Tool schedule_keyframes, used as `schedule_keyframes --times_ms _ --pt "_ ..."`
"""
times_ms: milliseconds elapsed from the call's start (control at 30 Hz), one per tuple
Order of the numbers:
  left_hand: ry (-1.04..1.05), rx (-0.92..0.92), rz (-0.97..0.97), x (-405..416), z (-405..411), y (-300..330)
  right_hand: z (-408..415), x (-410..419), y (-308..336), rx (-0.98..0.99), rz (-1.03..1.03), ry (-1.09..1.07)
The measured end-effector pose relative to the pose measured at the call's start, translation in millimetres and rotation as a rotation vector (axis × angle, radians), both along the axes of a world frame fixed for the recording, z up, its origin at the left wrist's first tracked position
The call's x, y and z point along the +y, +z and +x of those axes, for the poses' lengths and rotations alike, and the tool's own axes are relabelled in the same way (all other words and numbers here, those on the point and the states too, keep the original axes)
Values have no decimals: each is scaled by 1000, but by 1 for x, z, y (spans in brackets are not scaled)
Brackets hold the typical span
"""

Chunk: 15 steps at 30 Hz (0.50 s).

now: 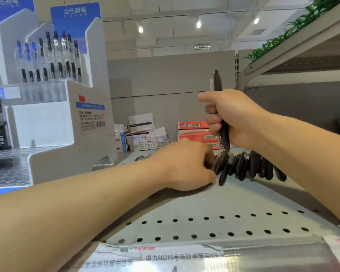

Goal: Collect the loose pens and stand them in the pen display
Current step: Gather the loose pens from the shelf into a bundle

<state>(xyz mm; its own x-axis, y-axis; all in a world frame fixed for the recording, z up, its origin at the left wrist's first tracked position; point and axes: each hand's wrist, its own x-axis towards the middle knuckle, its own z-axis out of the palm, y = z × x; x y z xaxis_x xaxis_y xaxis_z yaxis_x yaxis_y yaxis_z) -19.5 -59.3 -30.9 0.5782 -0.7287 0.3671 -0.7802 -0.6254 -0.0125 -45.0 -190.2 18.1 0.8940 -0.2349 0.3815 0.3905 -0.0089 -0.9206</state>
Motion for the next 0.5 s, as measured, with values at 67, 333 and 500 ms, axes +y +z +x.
schedule_keyframes --times_ms 67,333,500 --pt "-8 25 -61 3 -1 4 -1 0 0 4 -10 23" --pt "-43 143 -755 36 -1 34 -2 2 -7 58 -13 73" --pt "-165 335 -680 41 -11 36 -2 16 -11 -32 15 88"
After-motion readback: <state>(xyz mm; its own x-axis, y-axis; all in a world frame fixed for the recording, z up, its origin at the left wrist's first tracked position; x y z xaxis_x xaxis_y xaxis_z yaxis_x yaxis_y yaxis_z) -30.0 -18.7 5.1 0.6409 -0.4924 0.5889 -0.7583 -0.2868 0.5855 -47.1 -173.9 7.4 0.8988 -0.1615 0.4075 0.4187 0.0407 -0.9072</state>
